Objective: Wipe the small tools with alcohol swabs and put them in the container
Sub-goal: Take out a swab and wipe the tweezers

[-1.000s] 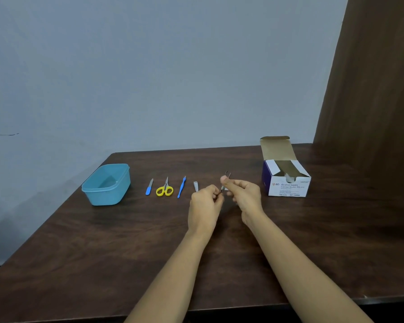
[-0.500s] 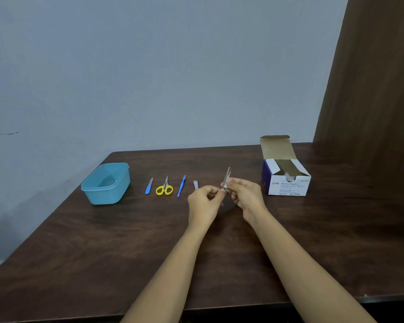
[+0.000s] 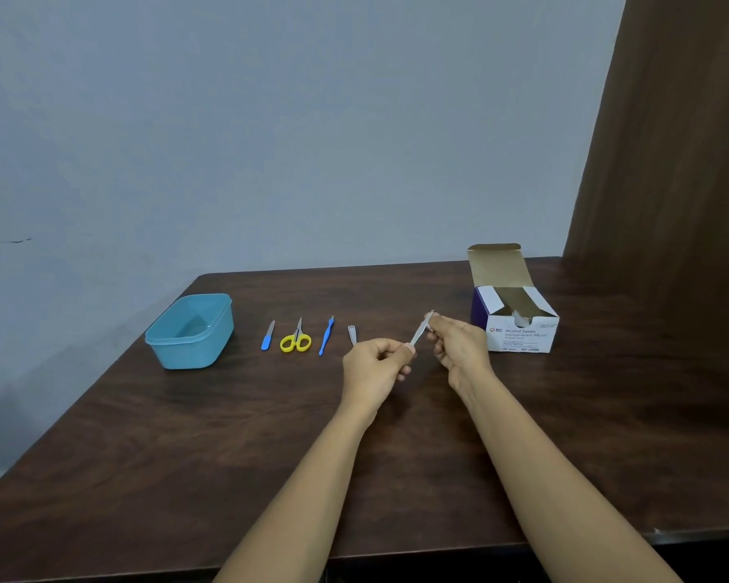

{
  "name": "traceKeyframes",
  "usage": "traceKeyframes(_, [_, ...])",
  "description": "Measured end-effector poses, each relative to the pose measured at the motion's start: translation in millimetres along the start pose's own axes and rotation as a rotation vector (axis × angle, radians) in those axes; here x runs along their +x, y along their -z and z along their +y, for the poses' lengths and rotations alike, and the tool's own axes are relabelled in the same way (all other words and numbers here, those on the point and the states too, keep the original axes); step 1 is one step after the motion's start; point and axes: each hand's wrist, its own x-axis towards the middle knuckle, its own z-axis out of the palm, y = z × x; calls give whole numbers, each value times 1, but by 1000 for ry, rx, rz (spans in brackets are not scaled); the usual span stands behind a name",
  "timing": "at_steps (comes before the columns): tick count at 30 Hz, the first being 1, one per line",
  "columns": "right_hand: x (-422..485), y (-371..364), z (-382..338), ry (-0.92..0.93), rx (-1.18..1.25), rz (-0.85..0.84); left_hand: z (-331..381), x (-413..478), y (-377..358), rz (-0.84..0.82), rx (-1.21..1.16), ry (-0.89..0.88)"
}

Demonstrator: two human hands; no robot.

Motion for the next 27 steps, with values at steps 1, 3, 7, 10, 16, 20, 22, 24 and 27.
traceKeyframes(1, [0, 0, 1, 13, -7, -3, 0, 0, 0, 8, -4, -1])
traceKeyframes(3, [-2, -2, 3, 25, -32, -24, 0, 0, 1, 34, 0, -1])
traceKeyframes(7, [-7, -8, 9, 13, -72, -94, -1, 1, 3, 61, 48, -10])
traceKeyframes(10, [-6, -7, 10, -11, -61, -111, -1, 1, 3, 76, 49, -16])
traceKeyframes(16, [-12, -10, 11, -14, -79, -229, -1, 2, 4, 115, -7, 11])
traceKeyframes(20, [-15, -12, 11, -21, -78, -310, 0, 4, 5, 143, -84, 31])
traceKeyframes(22, [-16, -10, 10, -30, -78, -356, 0, 3, 5, 153, -116, 43])
traceKeyframes(24, [-15, -9, 9, -40, -80, -388, 0, 3, 5, 160, -147, 53])
traceKeyframes(27, [-15, -8, 9, -52, -87, -389, 0, 3, 5, 159, -156, 58])
